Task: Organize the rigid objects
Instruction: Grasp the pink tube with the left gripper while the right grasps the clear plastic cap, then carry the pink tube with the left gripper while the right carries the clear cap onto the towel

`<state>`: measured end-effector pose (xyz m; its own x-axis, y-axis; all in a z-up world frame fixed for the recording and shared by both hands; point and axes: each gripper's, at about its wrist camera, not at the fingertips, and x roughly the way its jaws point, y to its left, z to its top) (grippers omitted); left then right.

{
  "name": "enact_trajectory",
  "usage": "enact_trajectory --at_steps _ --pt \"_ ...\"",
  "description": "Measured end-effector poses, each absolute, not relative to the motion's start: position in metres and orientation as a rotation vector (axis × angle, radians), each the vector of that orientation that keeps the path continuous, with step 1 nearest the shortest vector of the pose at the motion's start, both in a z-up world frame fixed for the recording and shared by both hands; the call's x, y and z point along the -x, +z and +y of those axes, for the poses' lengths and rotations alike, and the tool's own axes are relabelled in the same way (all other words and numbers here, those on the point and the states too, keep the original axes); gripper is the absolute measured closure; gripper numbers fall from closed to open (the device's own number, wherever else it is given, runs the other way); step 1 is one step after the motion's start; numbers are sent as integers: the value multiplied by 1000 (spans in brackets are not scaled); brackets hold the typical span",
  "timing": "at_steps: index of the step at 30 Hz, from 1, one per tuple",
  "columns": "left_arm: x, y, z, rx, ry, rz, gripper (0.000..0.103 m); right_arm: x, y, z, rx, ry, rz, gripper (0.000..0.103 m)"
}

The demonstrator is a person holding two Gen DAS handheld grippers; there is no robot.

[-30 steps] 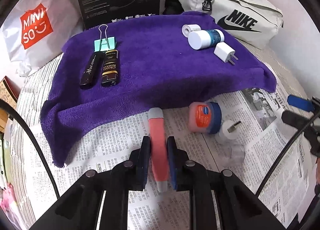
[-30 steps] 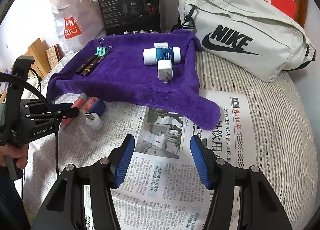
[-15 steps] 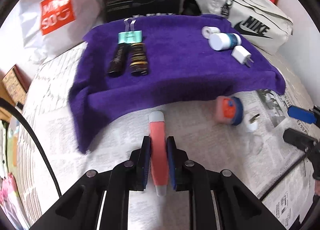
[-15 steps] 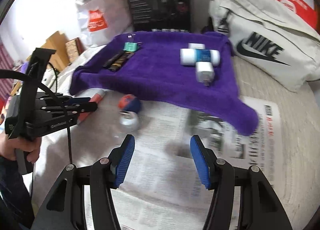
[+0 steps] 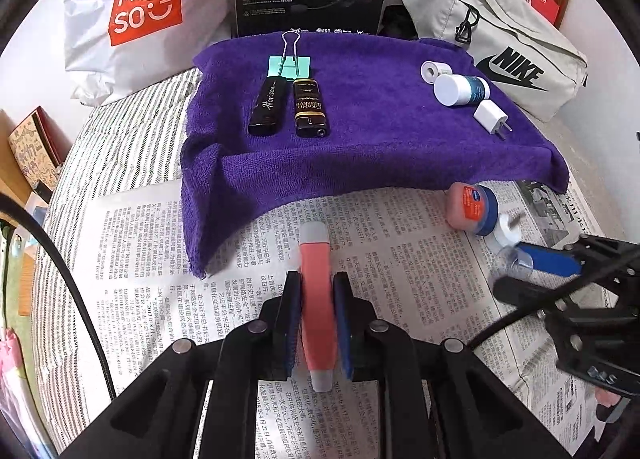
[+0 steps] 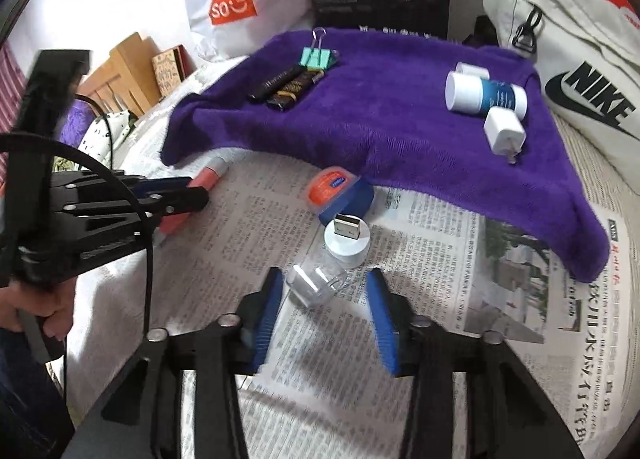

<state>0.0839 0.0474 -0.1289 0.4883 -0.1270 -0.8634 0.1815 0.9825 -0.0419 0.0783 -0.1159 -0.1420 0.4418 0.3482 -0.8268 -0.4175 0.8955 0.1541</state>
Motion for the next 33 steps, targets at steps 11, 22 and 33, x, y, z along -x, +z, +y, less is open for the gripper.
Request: enact_trajectory --at_steps 11,22,33 --pt "-80 -128 45 -71 -194 1035 87 -72 -127 -151 131 395 963 72" --pt "-90 -129 36 -100 -208 1028 87 -81 -138 -163 115 376 991 72" --pt "-87 -128 45 -57 -215 1029 87 -79 -135 -177 83 369 983 72"
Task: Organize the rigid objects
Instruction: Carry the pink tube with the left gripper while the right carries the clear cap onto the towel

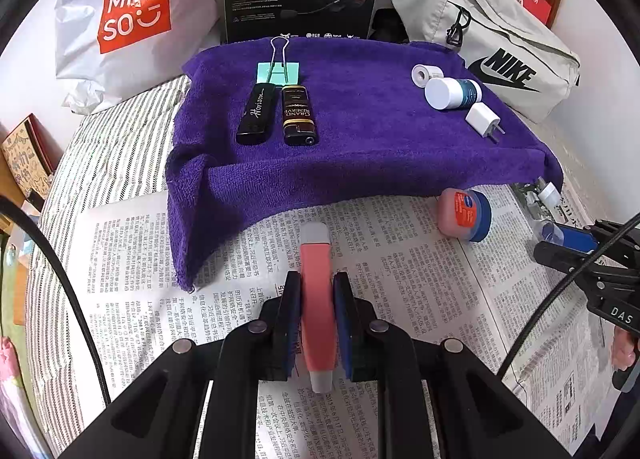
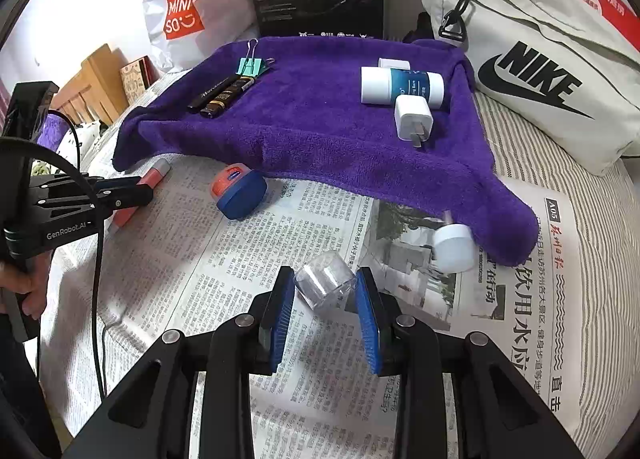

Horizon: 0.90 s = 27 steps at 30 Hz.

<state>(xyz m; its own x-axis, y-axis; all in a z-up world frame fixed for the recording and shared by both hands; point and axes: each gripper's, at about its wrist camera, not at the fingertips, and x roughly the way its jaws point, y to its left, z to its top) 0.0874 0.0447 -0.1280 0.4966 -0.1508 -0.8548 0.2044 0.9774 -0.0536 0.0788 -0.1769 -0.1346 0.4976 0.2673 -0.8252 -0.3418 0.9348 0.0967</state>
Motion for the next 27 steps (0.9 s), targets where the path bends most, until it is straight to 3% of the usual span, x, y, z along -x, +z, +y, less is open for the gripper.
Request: enact_trajectory --at_steps 27 --pt "-89 -85 44 -49 -242 970 87 -84 -94 -186 59 400 899 72"
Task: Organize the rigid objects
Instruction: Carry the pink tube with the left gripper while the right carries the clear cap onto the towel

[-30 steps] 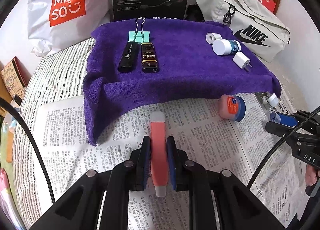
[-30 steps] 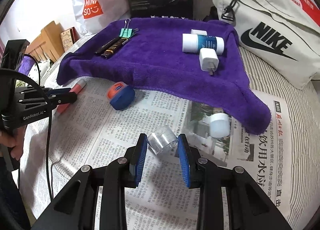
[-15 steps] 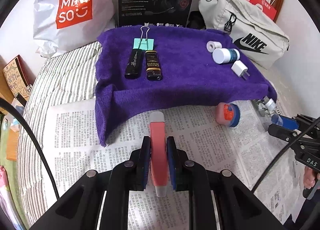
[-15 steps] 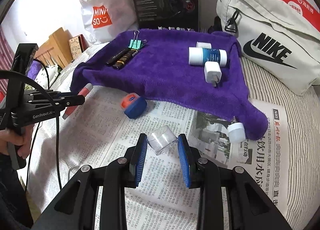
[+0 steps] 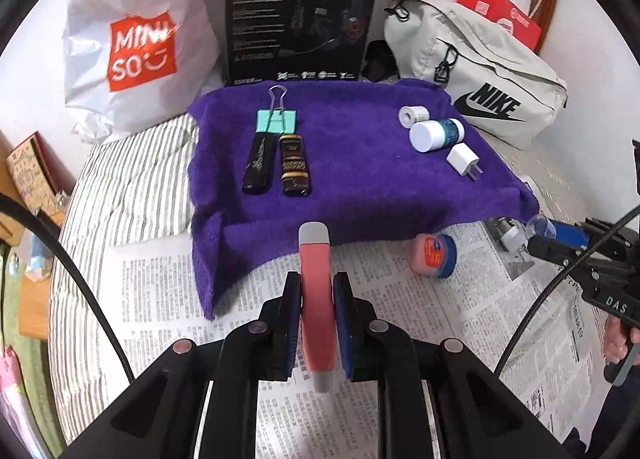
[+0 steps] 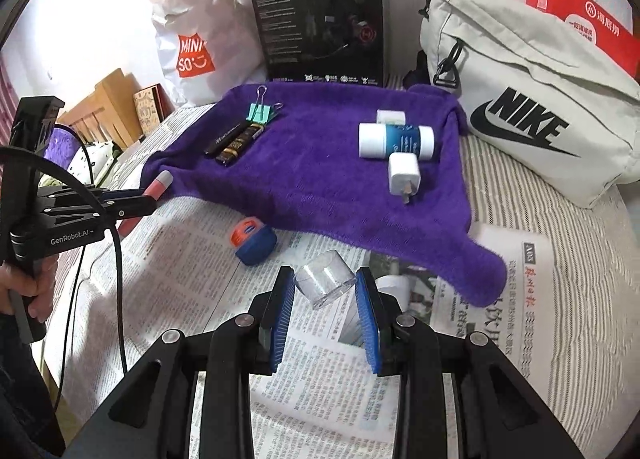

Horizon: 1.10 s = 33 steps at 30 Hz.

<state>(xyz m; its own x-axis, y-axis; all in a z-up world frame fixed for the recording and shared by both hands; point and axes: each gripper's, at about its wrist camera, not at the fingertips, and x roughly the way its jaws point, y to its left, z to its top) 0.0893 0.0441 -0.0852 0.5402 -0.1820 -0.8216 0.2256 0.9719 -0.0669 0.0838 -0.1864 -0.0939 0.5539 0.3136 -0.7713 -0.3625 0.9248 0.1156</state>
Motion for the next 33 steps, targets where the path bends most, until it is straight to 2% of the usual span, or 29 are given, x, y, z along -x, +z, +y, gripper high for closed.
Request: enact_trajectory --at_steps 18,33 --pt "-139 -71 37 -72 -261 967 87 -136 -87 -190 46 366 900 72" --pt "-177 -79 35 -58 -288 997 87 -189 -113 -169 53 369 998 72"
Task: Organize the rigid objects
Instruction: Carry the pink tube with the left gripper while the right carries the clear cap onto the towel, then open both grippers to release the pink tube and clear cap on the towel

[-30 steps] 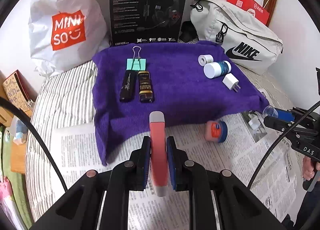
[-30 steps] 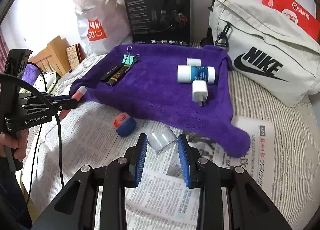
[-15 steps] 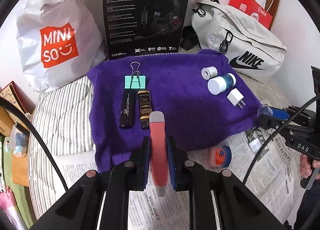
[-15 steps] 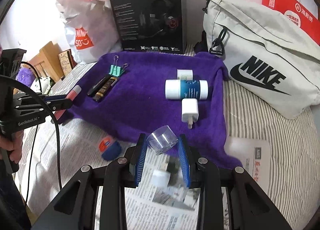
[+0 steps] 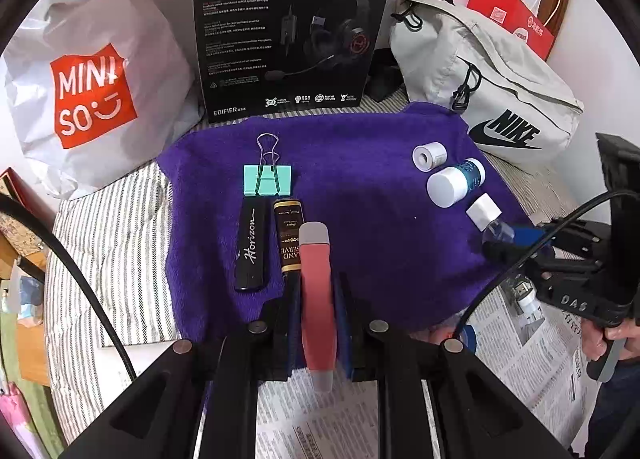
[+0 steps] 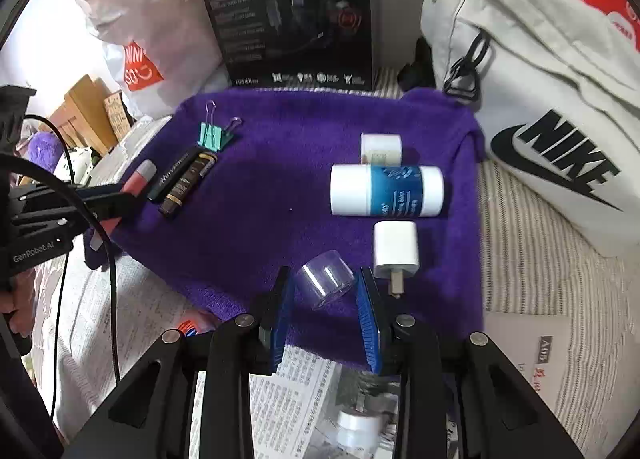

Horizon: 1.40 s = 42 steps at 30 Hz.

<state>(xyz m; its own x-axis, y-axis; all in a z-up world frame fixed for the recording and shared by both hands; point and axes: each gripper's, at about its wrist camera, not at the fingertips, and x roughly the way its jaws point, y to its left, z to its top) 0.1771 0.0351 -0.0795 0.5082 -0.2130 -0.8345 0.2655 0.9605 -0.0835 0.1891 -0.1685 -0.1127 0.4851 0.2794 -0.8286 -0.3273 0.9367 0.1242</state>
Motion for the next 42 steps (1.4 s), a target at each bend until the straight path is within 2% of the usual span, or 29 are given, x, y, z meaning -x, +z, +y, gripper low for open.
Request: enact_trajectory --at_steps 23,30,36,42 --pt "-199 -99 28 -64 -309 1046 87 -208 -137 -161 52 363 1060 70" --pt "-203 -103 27 -53 -307 1061 87 -206 -133 -167 53 341 1077 56" --pt "-209 -108 23 -42 -316 1074 87 -195 -122 -173 55 337 1054 51" --pt "-221 -111 15 -41 -317 1076 87 -186 -111 -181 37 337 1025 51"
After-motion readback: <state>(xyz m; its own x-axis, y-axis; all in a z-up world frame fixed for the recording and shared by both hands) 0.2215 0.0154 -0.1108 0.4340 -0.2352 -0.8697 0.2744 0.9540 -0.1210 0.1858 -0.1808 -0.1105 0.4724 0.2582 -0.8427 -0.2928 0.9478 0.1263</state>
